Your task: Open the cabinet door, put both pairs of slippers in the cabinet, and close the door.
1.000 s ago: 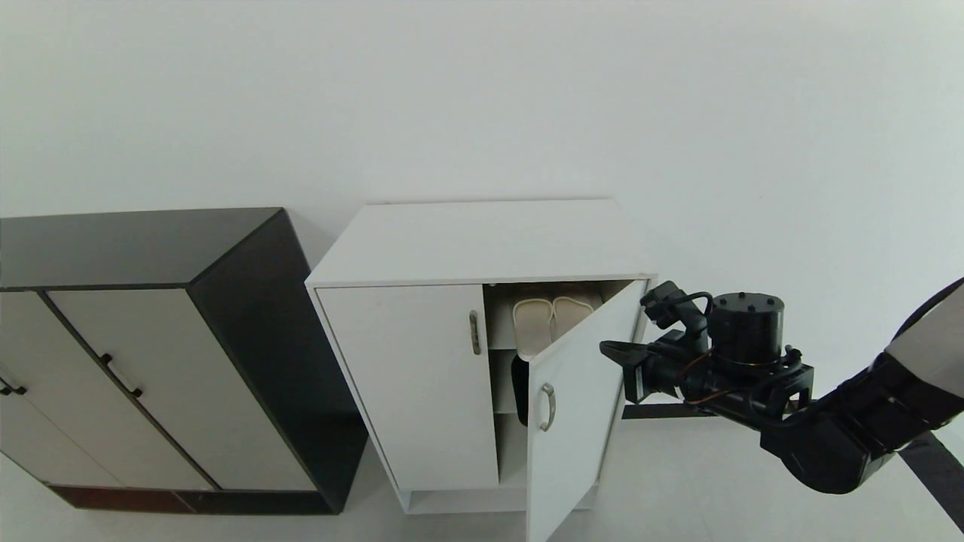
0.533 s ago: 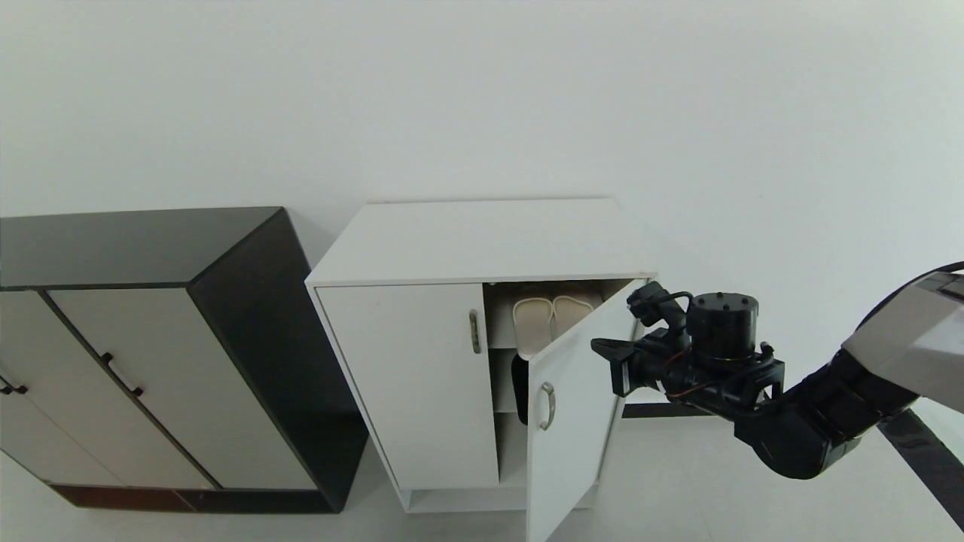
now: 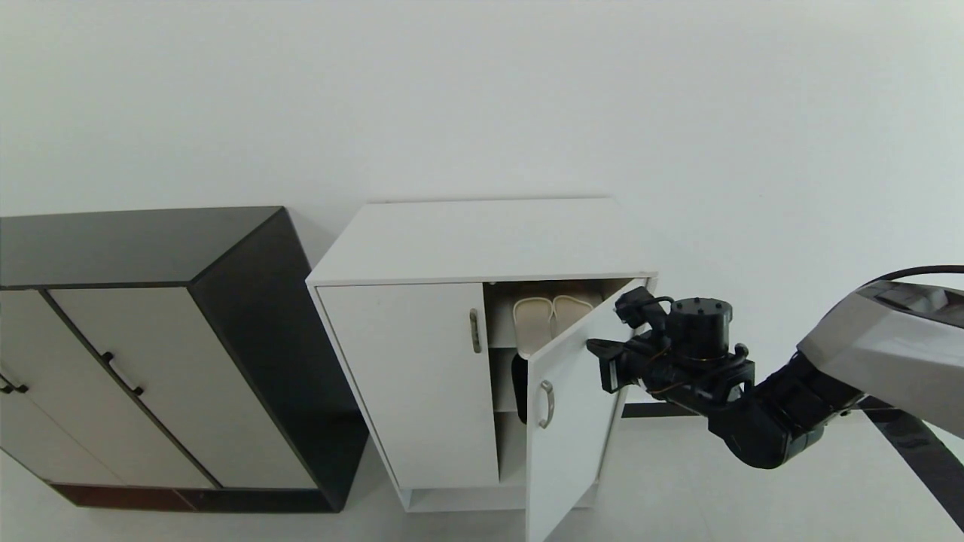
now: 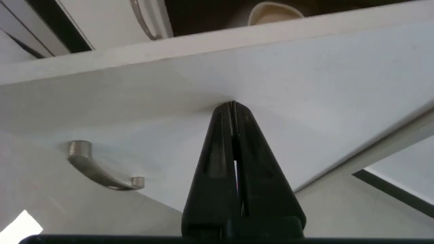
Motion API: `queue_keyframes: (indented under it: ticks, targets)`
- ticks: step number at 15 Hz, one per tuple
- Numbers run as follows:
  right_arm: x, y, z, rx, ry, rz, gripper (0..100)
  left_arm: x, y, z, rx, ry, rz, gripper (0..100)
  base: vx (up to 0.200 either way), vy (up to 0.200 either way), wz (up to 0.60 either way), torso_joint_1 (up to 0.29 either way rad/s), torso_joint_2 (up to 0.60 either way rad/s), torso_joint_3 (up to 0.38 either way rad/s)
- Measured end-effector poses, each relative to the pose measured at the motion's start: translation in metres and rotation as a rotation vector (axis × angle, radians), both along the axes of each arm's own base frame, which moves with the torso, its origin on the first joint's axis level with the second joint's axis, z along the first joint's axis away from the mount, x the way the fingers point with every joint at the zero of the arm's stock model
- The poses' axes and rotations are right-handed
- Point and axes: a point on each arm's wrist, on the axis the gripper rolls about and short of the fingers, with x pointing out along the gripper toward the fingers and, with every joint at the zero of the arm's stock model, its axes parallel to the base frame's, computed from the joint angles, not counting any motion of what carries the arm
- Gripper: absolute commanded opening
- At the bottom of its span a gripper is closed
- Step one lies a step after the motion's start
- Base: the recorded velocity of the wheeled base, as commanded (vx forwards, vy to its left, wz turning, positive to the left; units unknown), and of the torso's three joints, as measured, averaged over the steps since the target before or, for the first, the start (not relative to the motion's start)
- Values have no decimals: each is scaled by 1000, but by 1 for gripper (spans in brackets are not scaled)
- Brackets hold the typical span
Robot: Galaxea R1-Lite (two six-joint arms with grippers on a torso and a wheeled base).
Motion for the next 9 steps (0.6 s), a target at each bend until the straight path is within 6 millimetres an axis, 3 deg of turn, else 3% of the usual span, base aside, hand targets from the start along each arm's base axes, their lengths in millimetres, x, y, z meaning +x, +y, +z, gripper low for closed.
queue_keyframes:
  ticks: [9]
  targets:
    - [37, -3, -5, 52, -31, -133, 0, 0, 0, 0, 0, 0, 1, 0, 0, 0, 0, 0, 0, 0]
